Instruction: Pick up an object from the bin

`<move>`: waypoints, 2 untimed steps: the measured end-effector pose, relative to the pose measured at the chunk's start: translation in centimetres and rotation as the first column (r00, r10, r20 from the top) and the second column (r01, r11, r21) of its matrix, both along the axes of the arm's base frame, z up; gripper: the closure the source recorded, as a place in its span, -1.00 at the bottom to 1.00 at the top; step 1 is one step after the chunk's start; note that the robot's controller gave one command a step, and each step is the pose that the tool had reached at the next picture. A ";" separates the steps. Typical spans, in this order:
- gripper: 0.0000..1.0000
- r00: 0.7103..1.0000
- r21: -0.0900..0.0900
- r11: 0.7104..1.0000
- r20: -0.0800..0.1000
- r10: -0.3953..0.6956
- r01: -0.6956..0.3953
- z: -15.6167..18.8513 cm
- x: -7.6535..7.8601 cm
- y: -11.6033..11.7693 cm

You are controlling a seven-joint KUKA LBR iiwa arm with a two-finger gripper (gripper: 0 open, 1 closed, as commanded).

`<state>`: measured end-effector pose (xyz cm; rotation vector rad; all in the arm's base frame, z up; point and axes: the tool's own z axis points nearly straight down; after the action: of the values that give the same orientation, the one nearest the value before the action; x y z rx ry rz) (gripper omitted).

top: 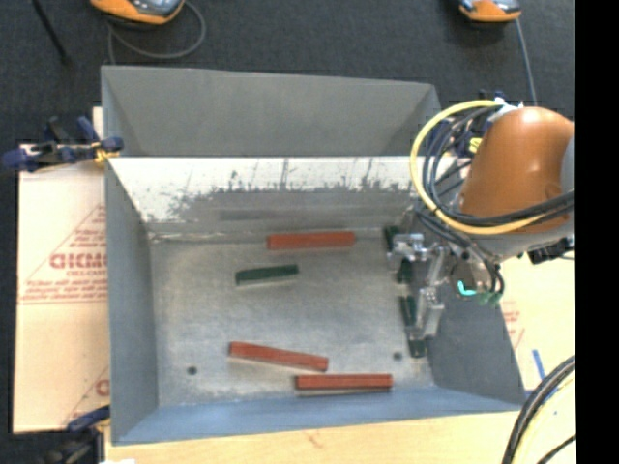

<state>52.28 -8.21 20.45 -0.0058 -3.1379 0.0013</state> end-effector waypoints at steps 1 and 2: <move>-1.00 0.998 0.002 0.998 0.000 0.057 -0.057 -13.2 -2.0 4.1; -1.00 0.999 -0.002 0.999 0.017 -0.050 0.050 -6.2 3.9 -1.5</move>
Offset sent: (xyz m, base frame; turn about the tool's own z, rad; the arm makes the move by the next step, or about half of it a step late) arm -0.0184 0.0411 -0.1282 -0.0536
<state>56.15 -9.68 14.20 -0.0847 -3.1533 0.0047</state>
